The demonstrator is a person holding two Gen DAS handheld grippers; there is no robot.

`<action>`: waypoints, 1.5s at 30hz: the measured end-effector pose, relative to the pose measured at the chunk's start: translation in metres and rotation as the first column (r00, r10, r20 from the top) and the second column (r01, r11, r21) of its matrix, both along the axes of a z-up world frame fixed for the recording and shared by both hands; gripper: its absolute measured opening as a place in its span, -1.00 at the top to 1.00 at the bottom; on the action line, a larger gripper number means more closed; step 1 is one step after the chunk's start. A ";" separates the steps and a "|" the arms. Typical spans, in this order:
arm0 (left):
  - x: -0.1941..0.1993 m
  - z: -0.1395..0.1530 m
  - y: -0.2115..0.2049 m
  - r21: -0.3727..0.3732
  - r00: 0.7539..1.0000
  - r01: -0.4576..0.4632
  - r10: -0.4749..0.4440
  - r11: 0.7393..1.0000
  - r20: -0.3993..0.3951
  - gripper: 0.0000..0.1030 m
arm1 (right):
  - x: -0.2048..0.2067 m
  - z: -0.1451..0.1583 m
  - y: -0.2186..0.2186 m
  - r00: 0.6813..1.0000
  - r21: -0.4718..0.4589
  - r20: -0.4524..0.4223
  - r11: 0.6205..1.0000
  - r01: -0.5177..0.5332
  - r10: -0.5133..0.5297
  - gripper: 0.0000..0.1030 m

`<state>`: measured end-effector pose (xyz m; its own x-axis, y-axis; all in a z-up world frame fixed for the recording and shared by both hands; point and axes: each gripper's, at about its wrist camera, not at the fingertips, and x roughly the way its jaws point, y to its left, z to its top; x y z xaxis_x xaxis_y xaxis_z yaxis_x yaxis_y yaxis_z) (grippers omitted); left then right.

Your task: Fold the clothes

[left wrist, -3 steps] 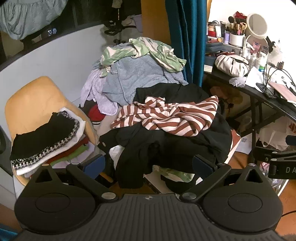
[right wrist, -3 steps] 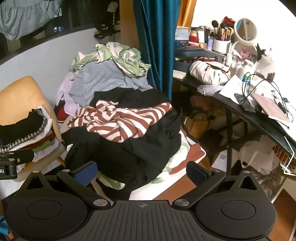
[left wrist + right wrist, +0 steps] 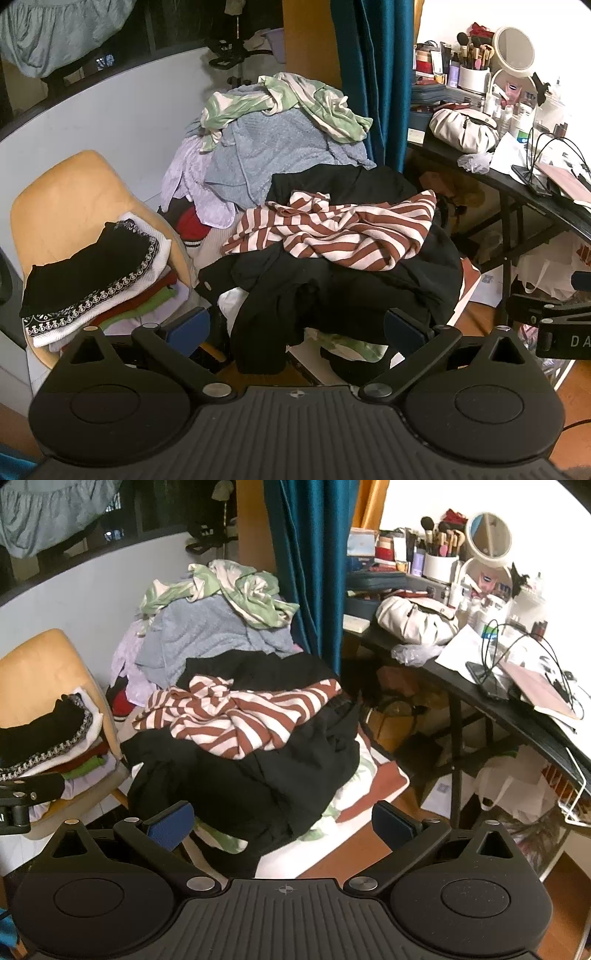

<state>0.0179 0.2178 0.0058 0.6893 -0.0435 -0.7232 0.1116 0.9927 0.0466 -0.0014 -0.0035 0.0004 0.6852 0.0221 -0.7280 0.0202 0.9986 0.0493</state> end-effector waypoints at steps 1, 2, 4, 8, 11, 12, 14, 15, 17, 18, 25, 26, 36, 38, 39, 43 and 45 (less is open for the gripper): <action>-0.001 0.001 0.000 0.001 1.000 0.003 -0.003 1.000 0.003 -0.99 | 0.000 0.000 -0.001 1.000 0.001 -0.003 1.000 0.004 -0.004 -0.99; -0.002 0.001 0.001 0.002 1.000 0.005 -0.005 1.000 0.007 -0.99 | -0.001 0.000 -0.002 1.000 0.002 -0.006 1.000 0.008 -0.008 -0.99; -0.005 0.002 0.002 0.005 1.000 0.006 -0.006 1.000 0.014 -0.99 | -0.002 0.000 -0.004 1.000 0.005 -0.012 1.000 0.016 -0.016 -0.99; -0.011 0.000 -0.004 0.014 1.000 0.001 -0.001 1.000 0.014 -0.99 | -0.007 -0.002 -0.012 1.000 0.020 -0.017 0.999 0.026 -0.026 -0.99; -0.009 0.001 -0.004 0.013 1.000 0.007 -0.007 1.000 -0.001 -0.99 | -0.010 -0.002 -0.015 0.999 0.028 -0.025 0.999 0.034 -0.033 -0.99; -0.010 0.002 -0.006 0.018 1.000 0.005 -0.005 1.000 0.001 -0.99 | -0.011 -0.002 -0.016 0.999 0.030 -0.025 0.999 0.037 -0.036 -0.99; -0.011 0.003 -0.007 0.024 1.000 0.006 -0.006 1.000 0.005 -0.99 | -0.011 -0.002 -0.017 0.999 0.032 -0.026 0.999 0.040 -0.039 -0.99; -0.011 0.004 -0.008 0.027 1.000 0.007 -0.007 1.000 0.007 -0.99 | -0.011 -0.002 -0.017 0.999 0.032 -0.027 0.999 0.039 -0.038 -0.99; -0.011 0.003 -0.010 0.029 1.000 0.016 -0.016 0.999 0.002 -0.99 | -0.012 -0.003 -0.017 0.999 0.035 -0.028 0.999 0.036 -0.035 -0.99; -0.011 0.002 -0.011 0.031 1.000 0.021 -0.021 0.999 -0.002 -0.99 | -0.012 -0.004 -0.017 0.999 0.038 -0.029 0.999 0.035 -0.034 -0.99; -0.013 0.004 -0.013 0.038 0.999 0.030 -0.031 0.999 0.018 -0.99 | -0.010 -0.003 -0.014 0.999 0.030 -0.026 0.999 0.027 -0.026 -0.99; -0.012 0.004 -0.013 0.034 0.999 0.033 -0.033 0.999 0.018 -0.99 | -0.010 -0.003 -0.013 0.999 0.030 -0.025 0.999 0.024 -0.023 -0.99; -0.014 0.005 -0.005 0.019 0.999 0.025 -0.026 0.999 0.025 -0.99 | -0.005 -0.005 -0.012 0.998 0.038 -0.042 0.998 0.042 -0.040 -0.99; -0.015 0.005 -0.002 0.018 1.000 0.017 -0.017 1.000 0.024 -0.99 | -0.007 -0.007 -0.014 0.997 0.048 -0.048 0.997 0.058 -0.055 -0.99; -0.016 0.005 -0.001 0.018 1.000 0.014 -0.015 1.000 0.025 -0.99 | -0.006 -0.007 -0.014 0.997 0.048 -0.053 0.997 0.065 -0.063 -0.99; -0.020 0.007 0.001 0.017 0.999 0.018 -0.018 1.000 0.041 -0.99 | -0.007 -0.006 -0.012 0.996 0.040 -0.057 0.997 0.068 -0.066 -0.99; -0.023 0.008 0.000 0.018 0.998 0.024 -0.025 1.000 0.049 -0.99 | -0.007 -0.005 -0.010 0.997 0.028 -0.055 0.998 0.062 -0.061 -0.99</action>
